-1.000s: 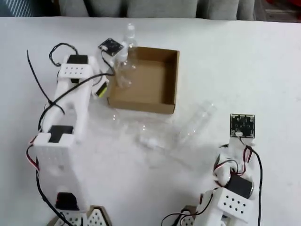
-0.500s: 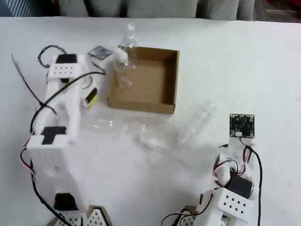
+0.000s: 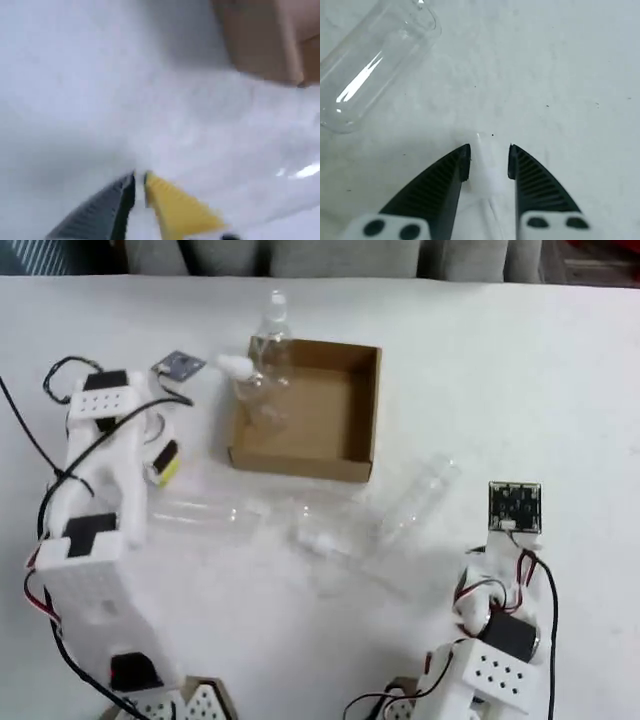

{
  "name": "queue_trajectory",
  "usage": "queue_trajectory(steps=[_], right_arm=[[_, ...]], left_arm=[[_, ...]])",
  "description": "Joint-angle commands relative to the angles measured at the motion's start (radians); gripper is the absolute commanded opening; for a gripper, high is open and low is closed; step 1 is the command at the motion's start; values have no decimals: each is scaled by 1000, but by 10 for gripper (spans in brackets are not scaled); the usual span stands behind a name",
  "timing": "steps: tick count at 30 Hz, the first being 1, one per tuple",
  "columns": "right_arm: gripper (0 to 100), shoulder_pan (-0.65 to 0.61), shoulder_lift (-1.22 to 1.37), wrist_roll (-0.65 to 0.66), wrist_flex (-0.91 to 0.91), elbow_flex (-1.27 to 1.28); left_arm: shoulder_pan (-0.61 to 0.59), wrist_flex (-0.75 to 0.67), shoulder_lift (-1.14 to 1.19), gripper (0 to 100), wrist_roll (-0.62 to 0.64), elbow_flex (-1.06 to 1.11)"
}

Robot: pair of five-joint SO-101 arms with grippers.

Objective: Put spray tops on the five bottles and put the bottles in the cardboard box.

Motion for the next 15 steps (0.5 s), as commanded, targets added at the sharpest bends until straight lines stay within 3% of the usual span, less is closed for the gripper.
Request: queue_trajectory(steps=[1, 15], right_arm=[[94, -7, -8, 9, -2, -5], [94, -8, -8, 9, -2, -5]], left_arm=[[4, 9, 13, 57, -17, 63], [2, 20, -203, 57, -5, 57]])
